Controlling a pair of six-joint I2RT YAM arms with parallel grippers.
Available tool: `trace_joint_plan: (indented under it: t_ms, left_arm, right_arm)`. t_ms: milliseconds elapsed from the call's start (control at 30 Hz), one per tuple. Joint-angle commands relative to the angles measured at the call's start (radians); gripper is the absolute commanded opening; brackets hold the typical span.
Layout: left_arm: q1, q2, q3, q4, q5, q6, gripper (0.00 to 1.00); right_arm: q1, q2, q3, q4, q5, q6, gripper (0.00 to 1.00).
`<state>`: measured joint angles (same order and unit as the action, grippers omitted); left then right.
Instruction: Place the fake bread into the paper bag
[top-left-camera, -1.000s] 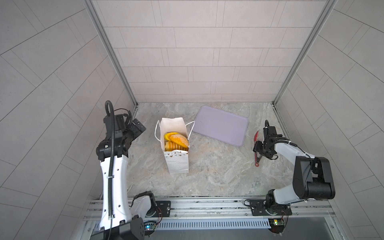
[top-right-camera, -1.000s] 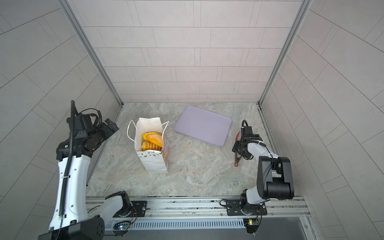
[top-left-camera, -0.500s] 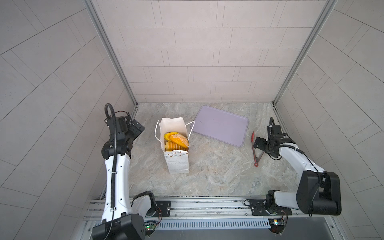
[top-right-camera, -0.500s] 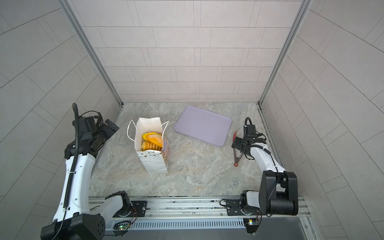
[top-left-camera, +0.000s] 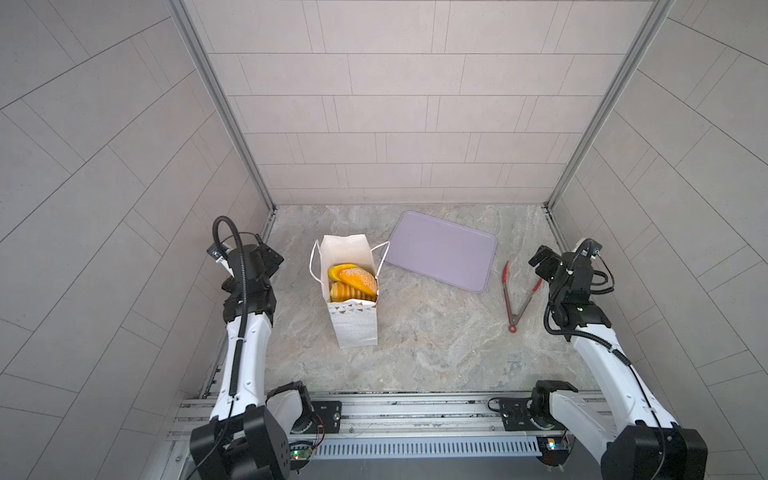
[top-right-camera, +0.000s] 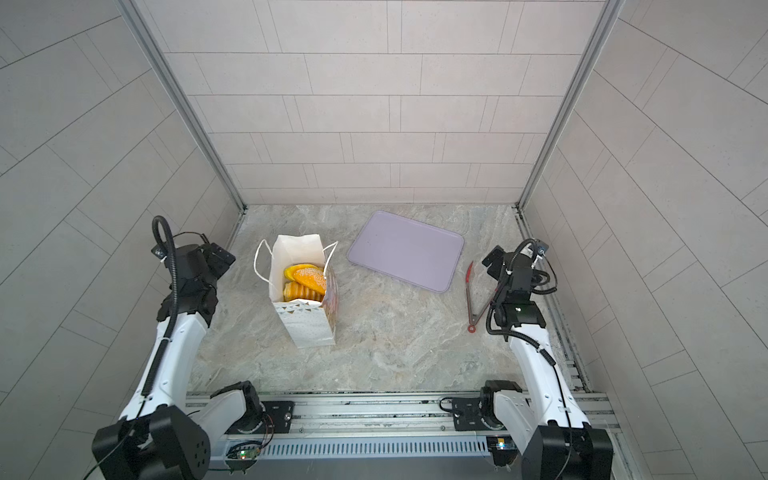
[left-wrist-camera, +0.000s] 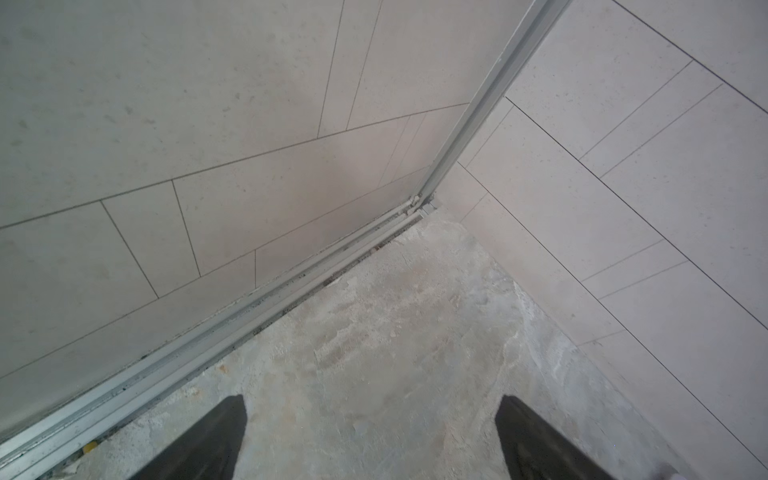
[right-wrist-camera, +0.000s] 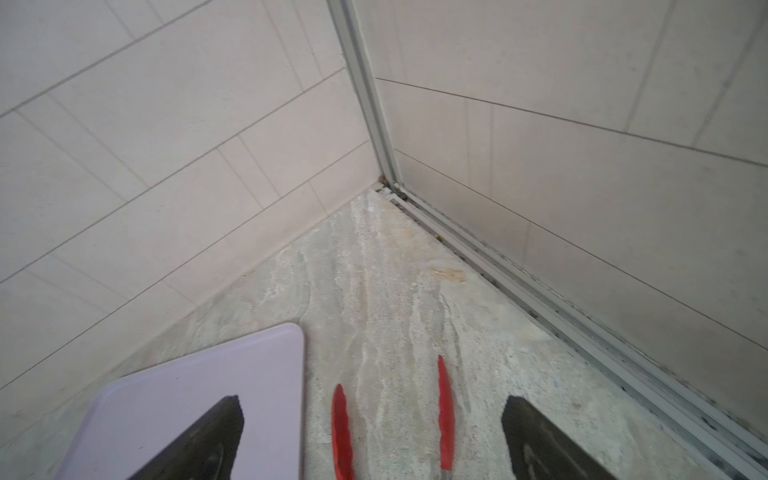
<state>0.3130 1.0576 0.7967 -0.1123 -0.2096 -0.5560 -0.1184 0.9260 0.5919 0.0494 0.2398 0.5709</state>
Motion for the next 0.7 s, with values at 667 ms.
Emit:
trace_joint_plan:
  t_ms: [667]
  left_arm:
    - [-0.262, 0.306, -0.341, 0.6, -0.095, 0.304, 1.0]
  right_arm:
    - [0.248, 0.428, -0.232, 0.67, 0.282, -0.451, 0.99]
